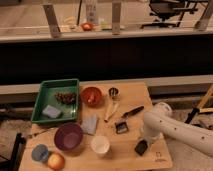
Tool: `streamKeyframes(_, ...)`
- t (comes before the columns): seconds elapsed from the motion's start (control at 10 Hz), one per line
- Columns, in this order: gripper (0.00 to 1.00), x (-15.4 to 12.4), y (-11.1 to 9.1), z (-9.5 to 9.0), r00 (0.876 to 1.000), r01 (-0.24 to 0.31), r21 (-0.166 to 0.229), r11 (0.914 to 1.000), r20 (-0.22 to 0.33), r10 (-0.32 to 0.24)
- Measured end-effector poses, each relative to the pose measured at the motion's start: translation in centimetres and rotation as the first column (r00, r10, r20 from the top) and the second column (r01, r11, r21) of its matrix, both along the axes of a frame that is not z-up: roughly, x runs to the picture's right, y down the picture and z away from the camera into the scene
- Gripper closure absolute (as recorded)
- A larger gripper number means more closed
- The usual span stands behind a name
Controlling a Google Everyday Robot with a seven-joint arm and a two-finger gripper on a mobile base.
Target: Wipe table surface with eraser
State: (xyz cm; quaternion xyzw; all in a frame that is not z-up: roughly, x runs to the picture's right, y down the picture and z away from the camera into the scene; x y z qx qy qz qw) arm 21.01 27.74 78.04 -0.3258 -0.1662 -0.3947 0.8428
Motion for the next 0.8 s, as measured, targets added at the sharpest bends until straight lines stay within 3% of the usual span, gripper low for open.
streamKeyframes(0.4, 1.00, -4.6, -0.5, -1.2, 0.993, 0.058, 0.020, 0.9981, 0.100, -0.060)
streamKeyframes(0.8, 1.00, -5.1, 2.4, -4.3, 0.982, 0.095, -0.002, 0.9955, 0.164, -0.093)
